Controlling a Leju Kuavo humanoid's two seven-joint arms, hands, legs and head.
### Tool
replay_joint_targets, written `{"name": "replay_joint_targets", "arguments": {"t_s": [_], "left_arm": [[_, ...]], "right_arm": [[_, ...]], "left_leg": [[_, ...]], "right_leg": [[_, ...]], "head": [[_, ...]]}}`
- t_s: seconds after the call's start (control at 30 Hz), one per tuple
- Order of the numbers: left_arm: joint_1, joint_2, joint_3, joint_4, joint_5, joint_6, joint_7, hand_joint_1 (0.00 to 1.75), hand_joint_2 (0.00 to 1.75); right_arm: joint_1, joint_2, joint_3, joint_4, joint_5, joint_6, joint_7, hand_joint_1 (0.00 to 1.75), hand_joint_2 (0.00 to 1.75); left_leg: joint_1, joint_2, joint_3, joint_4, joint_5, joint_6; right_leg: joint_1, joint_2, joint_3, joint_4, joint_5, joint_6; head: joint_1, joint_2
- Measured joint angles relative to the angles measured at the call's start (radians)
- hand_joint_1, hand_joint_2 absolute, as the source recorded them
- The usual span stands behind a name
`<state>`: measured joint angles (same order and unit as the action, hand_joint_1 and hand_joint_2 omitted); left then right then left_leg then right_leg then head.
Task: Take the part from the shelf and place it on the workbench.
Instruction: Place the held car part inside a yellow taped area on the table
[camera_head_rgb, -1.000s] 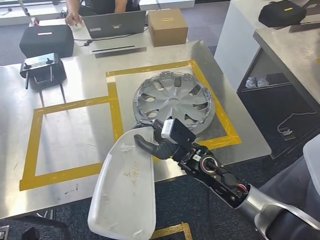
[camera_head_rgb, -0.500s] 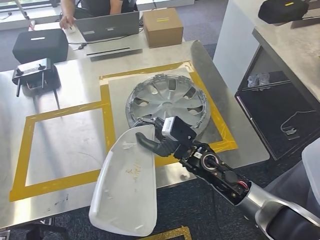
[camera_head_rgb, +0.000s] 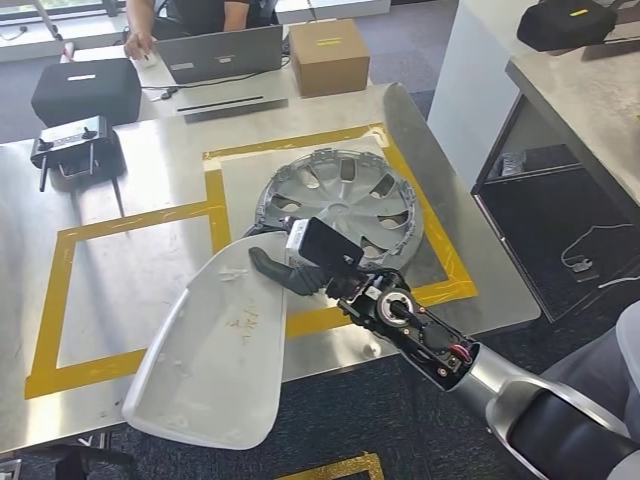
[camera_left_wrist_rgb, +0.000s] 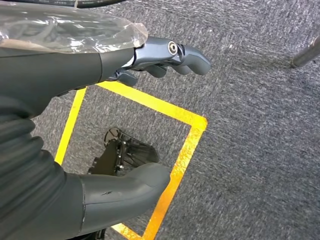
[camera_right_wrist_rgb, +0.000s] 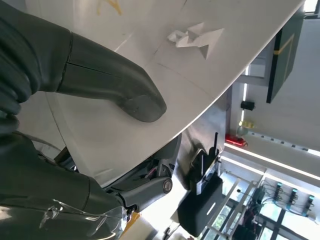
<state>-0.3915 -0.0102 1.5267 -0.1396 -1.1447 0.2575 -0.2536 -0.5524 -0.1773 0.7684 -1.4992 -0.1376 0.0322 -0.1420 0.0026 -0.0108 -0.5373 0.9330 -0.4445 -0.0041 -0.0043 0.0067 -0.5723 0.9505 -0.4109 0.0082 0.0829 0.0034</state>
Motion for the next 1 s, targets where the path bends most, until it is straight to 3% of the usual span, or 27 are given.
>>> {"name": "replay_joint_targets", "arguments": {"t_s": [0.47,0.8,1.0], "left_arm": [[-0.007,-0.016,0.0,0.0,-0.016,0.016,-0.001,0.0,1.75],[-0.023,-0.035,-0.003,0.0,-0.042,0.023,0.013,0.0,1.75],[-0.03,-0.046,-0.006,0.0,-0.05,0.028,0.017,0.0,1.75]], "right_arm": [[-0.162,0.134,0.084,0.186,-0.024,-0.014,0.091,1.75,1.75],[-0.302,0.263,0.172,0.431,0.201,-0.172,0.147,1.75,1.75],[-0.346,0.333,0.2,0.581,0.264,-0.215,0.157,1.75,1.75]], "left_leg": [[-0.003,0.0,0.0,0.0,0.0,0.0],[-0.003,0.0,0.0,0.0,0.0,0.0],[-0.003,0.0,0.0,0.0,0.0,0.0]], "right_leg": [[-0.002,0.0,0.001,-0.001,0.0,0.0],[-0.002,0.0,0.001,-0.001,0.001,0.0],[-0.002,0.0,0.001,-0.002,0.0,0.0]], "head": [[0.0,0.0],[0.0,0.0],[0.0,0.0]]}}
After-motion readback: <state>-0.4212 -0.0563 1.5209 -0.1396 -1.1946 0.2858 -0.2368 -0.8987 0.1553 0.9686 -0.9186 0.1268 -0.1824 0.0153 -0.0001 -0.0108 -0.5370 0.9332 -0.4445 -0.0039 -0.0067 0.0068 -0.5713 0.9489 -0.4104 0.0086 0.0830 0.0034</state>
